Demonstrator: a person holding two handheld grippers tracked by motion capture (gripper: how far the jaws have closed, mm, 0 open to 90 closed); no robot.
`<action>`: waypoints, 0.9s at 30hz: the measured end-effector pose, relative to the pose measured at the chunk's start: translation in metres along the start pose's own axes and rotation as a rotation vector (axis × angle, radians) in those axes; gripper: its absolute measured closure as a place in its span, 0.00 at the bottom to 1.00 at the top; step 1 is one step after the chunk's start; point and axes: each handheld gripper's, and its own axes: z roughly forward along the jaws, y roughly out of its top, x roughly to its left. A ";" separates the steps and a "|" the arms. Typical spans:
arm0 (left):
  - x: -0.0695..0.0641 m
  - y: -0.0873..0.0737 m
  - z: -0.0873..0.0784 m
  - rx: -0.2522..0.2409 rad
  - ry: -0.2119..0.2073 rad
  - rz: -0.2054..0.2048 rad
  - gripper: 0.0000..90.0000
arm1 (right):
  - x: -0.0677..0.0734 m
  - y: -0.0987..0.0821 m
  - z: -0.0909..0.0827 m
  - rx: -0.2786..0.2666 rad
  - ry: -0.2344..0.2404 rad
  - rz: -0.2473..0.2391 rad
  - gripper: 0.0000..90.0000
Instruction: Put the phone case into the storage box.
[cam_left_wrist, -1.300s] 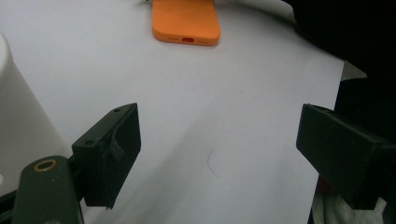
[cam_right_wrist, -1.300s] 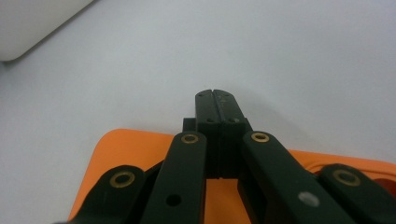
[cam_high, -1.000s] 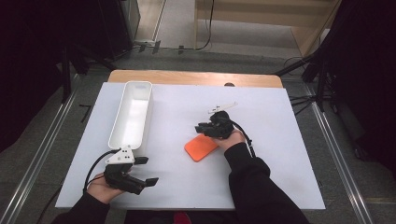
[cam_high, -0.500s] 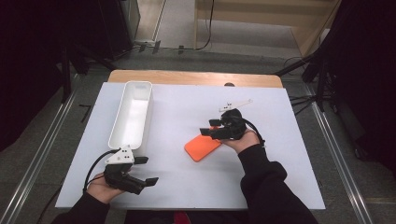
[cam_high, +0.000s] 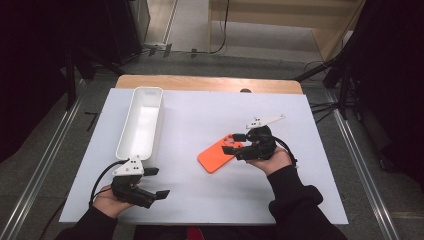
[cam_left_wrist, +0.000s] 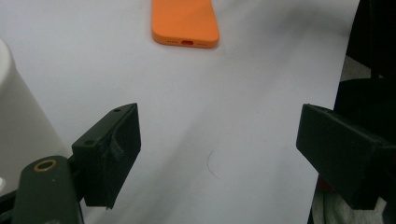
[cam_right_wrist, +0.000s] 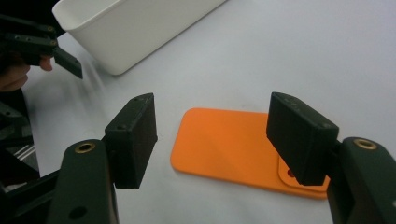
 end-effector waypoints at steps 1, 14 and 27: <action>0.000 0.000 0.000 0.000 0.001 -0.001 0.16 | 0.002 -0.003 -0.003 -0.006 -0.001 -0.009 0.35; 0.000 0.001 -0.002 -0.020 0.005 0.001 0.16 | 0.006 -0.033 -0.018 -0.021 -0.008 0.008 0.35; 0.000 0.001 -0.001 -0.013 0.004 0.003 0.16 | 0.010 -0.066 -0.032 -0.034 -0.012 0.004 0.35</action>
